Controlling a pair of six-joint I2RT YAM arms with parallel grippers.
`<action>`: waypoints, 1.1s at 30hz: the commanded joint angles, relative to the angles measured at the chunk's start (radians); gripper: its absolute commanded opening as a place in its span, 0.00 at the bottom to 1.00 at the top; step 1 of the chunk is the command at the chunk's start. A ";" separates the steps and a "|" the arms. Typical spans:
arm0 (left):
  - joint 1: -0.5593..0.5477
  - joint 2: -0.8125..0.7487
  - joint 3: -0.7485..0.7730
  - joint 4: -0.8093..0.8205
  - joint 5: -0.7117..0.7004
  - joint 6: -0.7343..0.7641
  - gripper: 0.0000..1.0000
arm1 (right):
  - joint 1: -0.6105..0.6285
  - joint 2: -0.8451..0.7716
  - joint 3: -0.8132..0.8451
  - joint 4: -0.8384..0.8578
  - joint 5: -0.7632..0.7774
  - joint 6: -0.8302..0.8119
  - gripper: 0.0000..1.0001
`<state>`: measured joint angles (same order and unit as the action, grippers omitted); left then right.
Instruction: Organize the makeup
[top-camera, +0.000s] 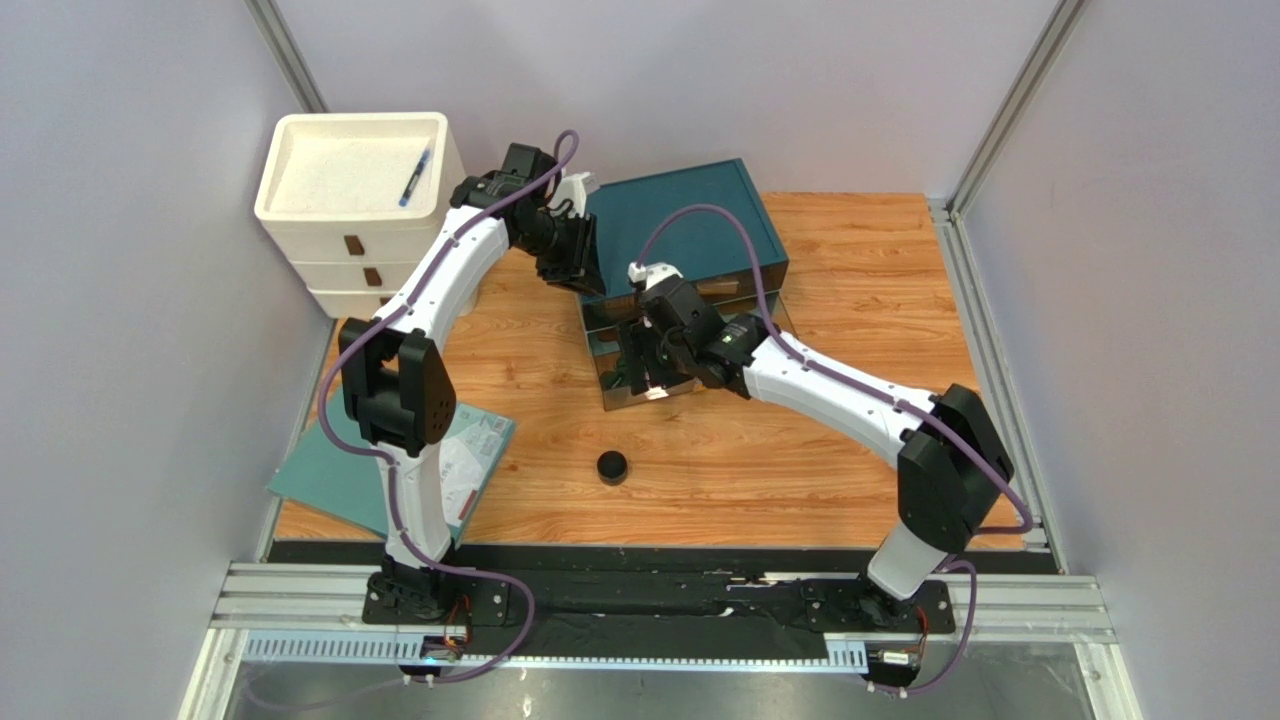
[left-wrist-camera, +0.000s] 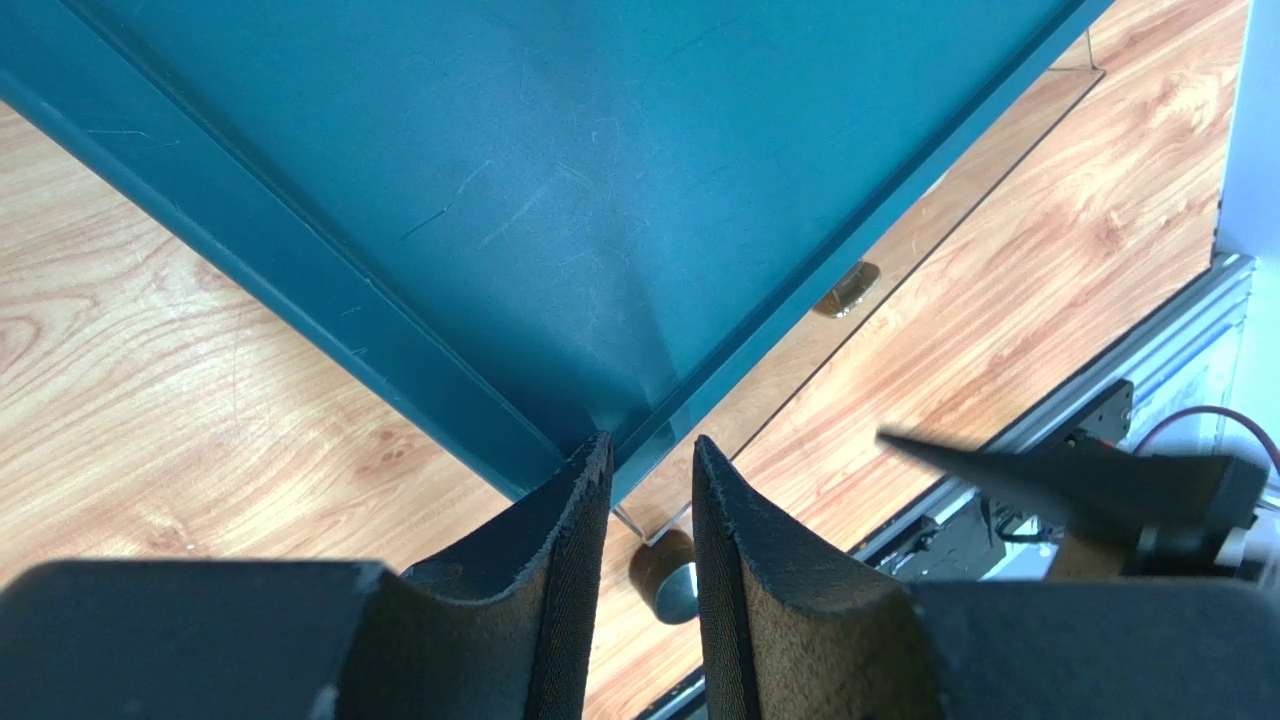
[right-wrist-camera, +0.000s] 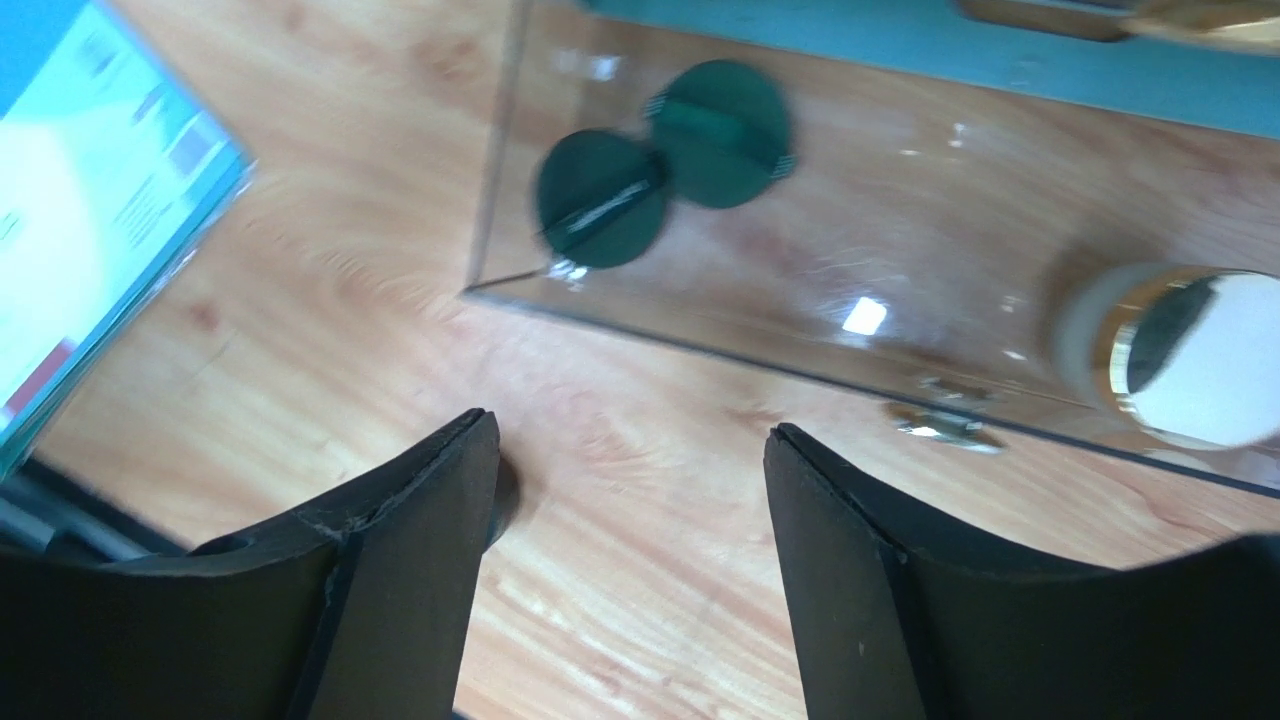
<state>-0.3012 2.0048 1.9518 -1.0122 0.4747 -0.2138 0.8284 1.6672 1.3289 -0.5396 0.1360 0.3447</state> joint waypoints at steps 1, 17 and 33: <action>0.017 0.054 -0.034 -0.215 -0.108 0.042 0.36 | 0.078 -0.032 -0.031 0.027 -0.157 -0.065 0.70; 0.017 0.045 -0.056 -0.204 -0.100 0.051 0.36 | 0.330 0.266 0.073 -0.065 -0.026 -0.090 0.71; 0.017 0.038 -0.067 -0.204 -0.105 0.051 0.36 | 0.324 0.298 0.059 -0.103 0.137 -0.029 0.70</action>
<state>-0.2993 2.0048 1.9484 -1.0084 0.4812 -0.2138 1.1515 1.9347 1.3853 -0.6392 0.2348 0.2806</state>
